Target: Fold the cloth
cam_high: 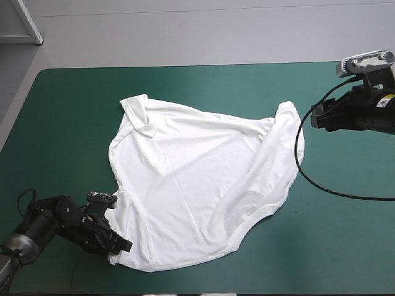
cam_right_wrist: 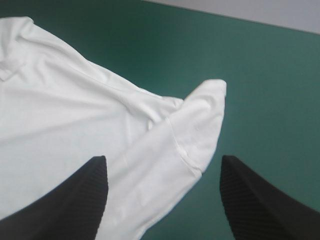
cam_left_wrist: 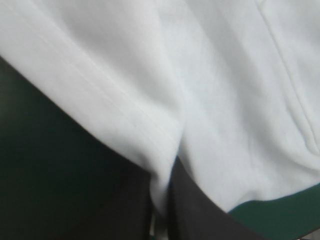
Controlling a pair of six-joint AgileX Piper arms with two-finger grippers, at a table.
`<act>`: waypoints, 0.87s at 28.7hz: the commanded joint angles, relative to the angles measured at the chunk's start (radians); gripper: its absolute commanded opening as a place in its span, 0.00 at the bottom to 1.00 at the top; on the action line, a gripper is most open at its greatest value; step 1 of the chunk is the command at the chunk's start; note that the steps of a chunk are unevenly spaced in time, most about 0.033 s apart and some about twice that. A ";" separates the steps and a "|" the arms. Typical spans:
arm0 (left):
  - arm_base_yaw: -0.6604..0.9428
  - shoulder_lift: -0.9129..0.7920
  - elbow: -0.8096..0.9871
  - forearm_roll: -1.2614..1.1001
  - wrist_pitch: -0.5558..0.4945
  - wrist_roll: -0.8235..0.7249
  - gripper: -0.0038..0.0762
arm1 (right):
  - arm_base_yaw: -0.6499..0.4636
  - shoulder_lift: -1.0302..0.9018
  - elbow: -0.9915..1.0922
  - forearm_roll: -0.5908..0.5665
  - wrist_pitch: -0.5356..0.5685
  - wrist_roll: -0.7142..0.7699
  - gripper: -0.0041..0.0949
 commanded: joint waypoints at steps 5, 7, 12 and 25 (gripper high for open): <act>-0.007 -0.004 -0.019 -0.021 -0.066 0.019 0.07 | -0.006 0.045 0.235 -0.020 -0.268 0.031 0.65; -0.007 -0.004 -0.019 -0.008 -0.078 0.019 0.07 | -0.006 0.092 0.259 -0.003 -0.295 0.031 0.65; -0.007 -0.004 -0.019 0.014 -0.104 0.019 0.07 | -0.006 0.250 0.259 -0.013 -0.338 0.018 0.65; -0.007 -0.004 -0.019 0.014 -0.139 0.007 0.07 | -0.004 0.553 0.255 -0.023 -0.382 0.012 0.62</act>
